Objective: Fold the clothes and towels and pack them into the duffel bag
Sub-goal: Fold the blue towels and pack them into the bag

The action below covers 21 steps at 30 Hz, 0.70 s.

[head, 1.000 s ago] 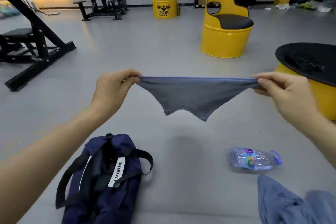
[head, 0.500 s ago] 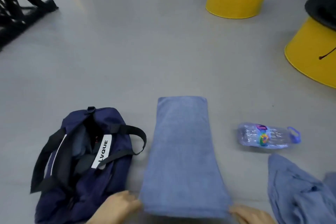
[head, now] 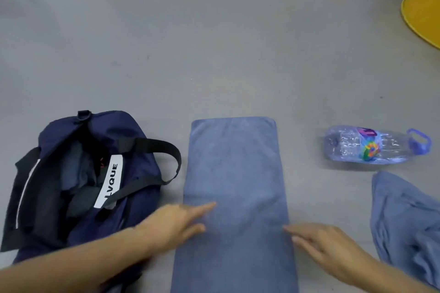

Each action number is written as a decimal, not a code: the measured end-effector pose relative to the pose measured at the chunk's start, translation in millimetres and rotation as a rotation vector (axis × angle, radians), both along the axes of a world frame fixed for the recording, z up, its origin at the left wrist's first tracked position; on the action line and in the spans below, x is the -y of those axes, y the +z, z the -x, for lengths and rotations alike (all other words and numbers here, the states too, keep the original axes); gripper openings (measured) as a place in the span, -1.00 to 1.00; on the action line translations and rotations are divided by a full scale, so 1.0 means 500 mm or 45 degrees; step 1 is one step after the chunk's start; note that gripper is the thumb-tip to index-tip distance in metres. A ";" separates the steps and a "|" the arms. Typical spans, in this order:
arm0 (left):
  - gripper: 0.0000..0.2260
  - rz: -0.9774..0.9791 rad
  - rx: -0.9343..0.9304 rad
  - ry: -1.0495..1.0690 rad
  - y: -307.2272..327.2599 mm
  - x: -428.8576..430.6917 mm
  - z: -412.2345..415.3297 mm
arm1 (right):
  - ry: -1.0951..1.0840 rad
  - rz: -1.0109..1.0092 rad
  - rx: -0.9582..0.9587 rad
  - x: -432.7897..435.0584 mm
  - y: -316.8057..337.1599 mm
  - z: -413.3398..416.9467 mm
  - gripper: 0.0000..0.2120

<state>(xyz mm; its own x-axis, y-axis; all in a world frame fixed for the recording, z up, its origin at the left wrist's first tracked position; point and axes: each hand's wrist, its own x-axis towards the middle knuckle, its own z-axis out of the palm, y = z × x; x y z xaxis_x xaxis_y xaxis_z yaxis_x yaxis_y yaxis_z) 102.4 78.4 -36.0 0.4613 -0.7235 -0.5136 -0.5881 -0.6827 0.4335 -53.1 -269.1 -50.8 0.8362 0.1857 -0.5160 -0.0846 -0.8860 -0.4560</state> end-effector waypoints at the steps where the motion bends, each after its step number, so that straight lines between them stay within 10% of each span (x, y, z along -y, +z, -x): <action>1: -0.49 -0.037 0.087 0.055 -0.005 0.031 -0.052 | -0.105 -0.027 0.036 -0.006 0.009 -0.047 -0.65; 9: -0.52 0.074 0.386 0.309 -0.074 0.236 -0.343 | -0.389 -0.006 0.323 0.032 -0.068 -0.439 -0.59; 21: -0.59 0.004 0.479 0.267 -0.249 0.194 -0.397 | -0.240 0.239 0.321 0.052 -0.230 -0.480 -0.53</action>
<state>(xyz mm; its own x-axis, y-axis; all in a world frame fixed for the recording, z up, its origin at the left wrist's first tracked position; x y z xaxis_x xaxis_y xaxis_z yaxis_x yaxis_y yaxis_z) 300.7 -18.6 -160.5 0.7532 -0.5955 -0.2796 -0.5544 -0.8033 0.2175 186.8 -295.1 -165.6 0.9519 -0.0623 -0.2999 -0.1601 -0.9358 -0.3140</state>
